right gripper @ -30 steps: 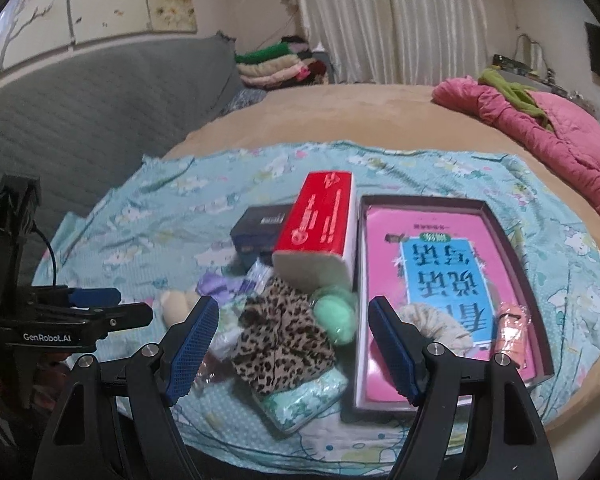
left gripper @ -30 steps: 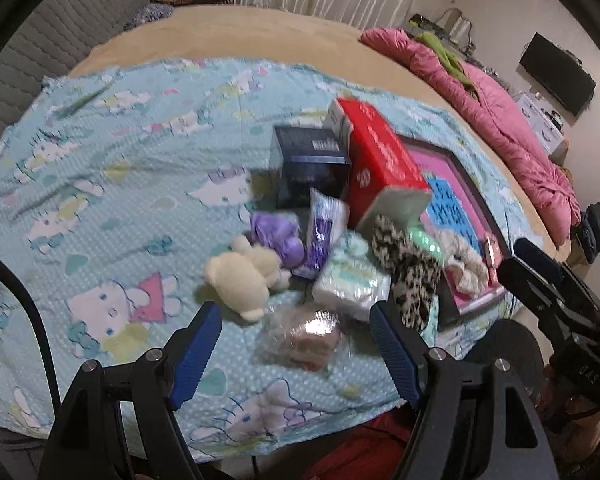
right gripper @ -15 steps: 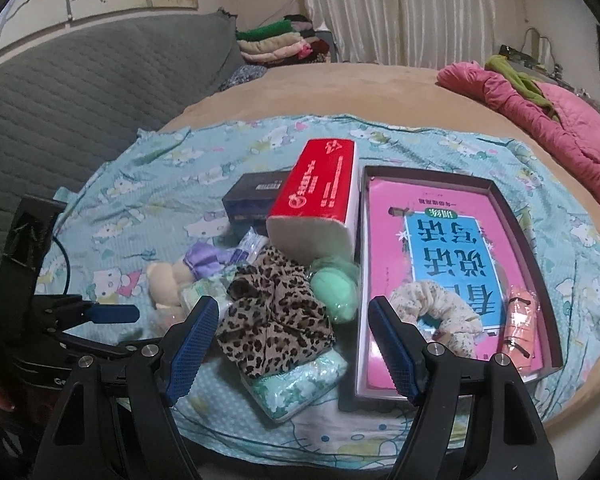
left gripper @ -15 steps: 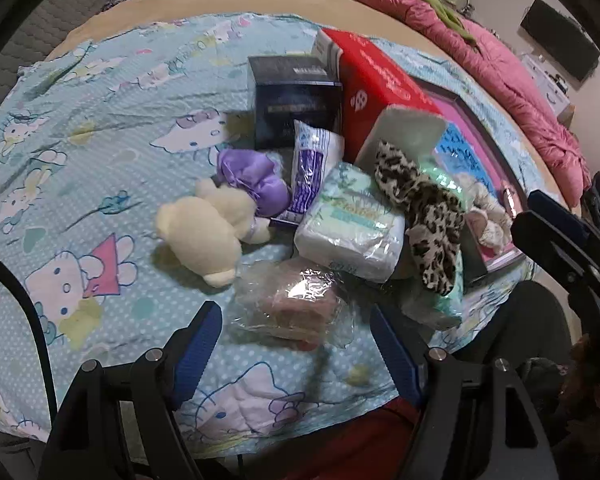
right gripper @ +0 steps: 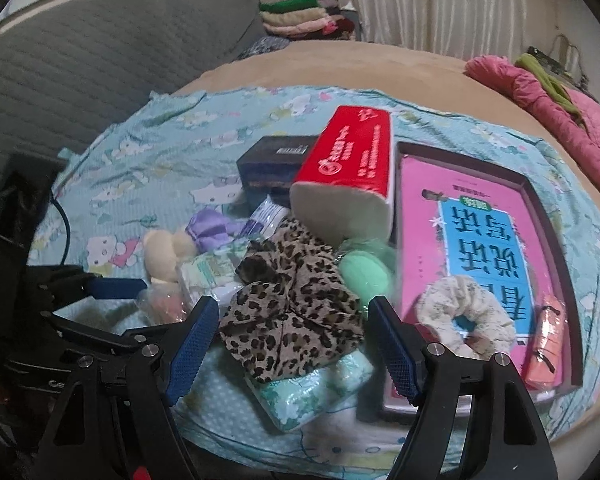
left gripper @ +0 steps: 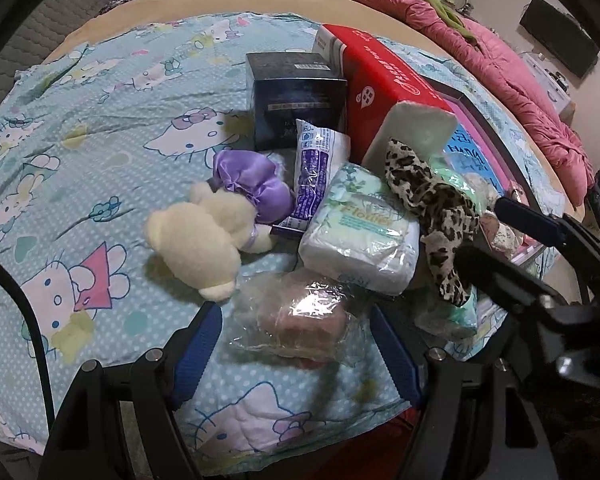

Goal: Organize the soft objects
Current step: 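Grasp the leopard-print cloth with the right gripper, then grasp the clear bag with brown item with the left gripper while the right lifts the leopard cloth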

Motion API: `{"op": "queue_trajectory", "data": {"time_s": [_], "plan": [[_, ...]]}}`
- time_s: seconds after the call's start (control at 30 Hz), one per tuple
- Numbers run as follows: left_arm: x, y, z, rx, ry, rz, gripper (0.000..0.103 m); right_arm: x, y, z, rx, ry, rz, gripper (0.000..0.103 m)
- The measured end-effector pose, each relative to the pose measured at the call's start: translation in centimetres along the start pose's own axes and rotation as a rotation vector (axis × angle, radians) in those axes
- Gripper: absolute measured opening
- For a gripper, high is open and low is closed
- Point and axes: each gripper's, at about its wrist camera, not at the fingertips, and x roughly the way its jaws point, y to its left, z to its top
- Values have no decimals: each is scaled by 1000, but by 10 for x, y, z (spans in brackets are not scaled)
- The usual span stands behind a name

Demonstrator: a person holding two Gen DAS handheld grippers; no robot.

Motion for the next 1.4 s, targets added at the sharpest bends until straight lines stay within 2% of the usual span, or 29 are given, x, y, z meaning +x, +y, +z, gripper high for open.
{"op": "queue_trajectory", "data": {"time_s": [0.2, 0.3, 0.5, 0.67, 0.73, 0.83, 1.13, 1.4], "plan": [[4, 6, 1, -18, 4, -10, 75, 11, -3, 2, 5, 9, -4, 78], [5, 8, 1, -20, 5, -22, 75, 17, -6, 3, 15, 19, 8, 71], [8, 6, 1, -10, 10, -36, 75, 31, -3, 4, -7, 47, 20, 52], [11, 6, 2, -16, 15, -43, 75, 37, -2, 4, -22, 55, 55, 32], [12, 7, 3, -26, 12, -52, 72, 36, -5, 4, -8, 46, 66, 21], [14, 10, 3, -43, 14, -73, 66, 32, -13, 4, 33, 33, 89, 14], [11, 17, 3, -75, -16, -126, 57, 16, -13, 4, 32, -33, 117, 12], [-1, 20, 0, -78, -48, -109, 56, 2, -16, 5, 41, -86, 140, 12]]}}
